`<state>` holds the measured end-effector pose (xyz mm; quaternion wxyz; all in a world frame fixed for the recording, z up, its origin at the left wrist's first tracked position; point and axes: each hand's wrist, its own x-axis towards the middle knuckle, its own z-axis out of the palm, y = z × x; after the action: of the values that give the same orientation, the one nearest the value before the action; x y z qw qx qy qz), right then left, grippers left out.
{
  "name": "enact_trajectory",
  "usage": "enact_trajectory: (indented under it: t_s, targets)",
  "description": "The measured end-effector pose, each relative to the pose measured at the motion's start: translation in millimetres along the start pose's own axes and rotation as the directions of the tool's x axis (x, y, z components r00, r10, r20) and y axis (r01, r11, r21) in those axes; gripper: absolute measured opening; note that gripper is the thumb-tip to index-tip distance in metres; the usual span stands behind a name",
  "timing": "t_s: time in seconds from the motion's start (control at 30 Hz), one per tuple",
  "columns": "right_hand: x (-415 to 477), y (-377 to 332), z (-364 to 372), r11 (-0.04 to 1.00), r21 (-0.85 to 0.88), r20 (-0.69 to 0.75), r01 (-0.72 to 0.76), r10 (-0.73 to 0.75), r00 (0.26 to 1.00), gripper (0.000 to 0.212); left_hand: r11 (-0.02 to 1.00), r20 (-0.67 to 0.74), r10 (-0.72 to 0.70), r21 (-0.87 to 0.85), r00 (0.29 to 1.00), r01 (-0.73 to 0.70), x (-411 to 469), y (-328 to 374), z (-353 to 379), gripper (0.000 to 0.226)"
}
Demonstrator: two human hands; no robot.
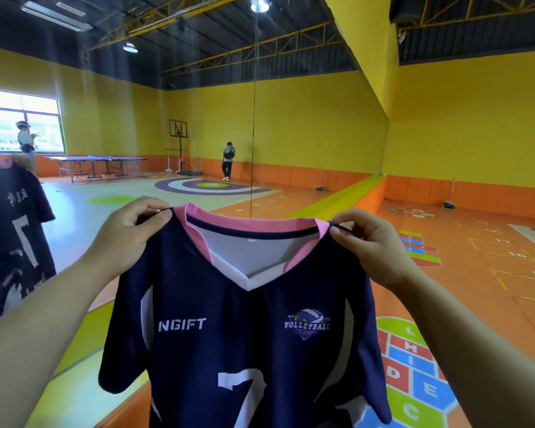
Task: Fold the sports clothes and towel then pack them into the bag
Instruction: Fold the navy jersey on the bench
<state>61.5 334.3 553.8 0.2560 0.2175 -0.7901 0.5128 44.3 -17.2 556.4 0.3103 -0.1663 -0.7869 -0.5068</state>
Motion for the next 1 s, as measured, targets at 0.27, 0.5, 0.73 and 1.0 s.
enact_trajectory:
  t_s: [0.27,0.5,0.73,1.0]
  targets:
    - [-13.4,-19.1,8.5,0.883,-0.209,-0.346,0.421,-0.469,0.813,0.019,0.96,-0.205,0.259,-0.053,0.944,-0.275,-9.8,21.4,0.9,0.039]
    - [-11.6,-36.5,34.7,0.942,0.07,-0.179,0.327,-0.311,0.933,0.037,0.926,-0.088,0.267,-0.251,0.96,-0.281,-15.6,39.8,35.7,0.035]
    - [-13.3,-33.2,70.4,0.952,0.171,0.012,0.254,-0.26,0.965,0.017,0.898,0.124,0.248,-0.401,0.961,-0.18,-25.1,53.4,71.8,0.031]
    - [-16.3,-19.2,89.7,0.963,0.185,-0.025,0.194,-0.192,0.981,0.021,0.957,0.217,0.125,-0.285,0.968,-0.06,-29.8,42.2,83.3,0.009]
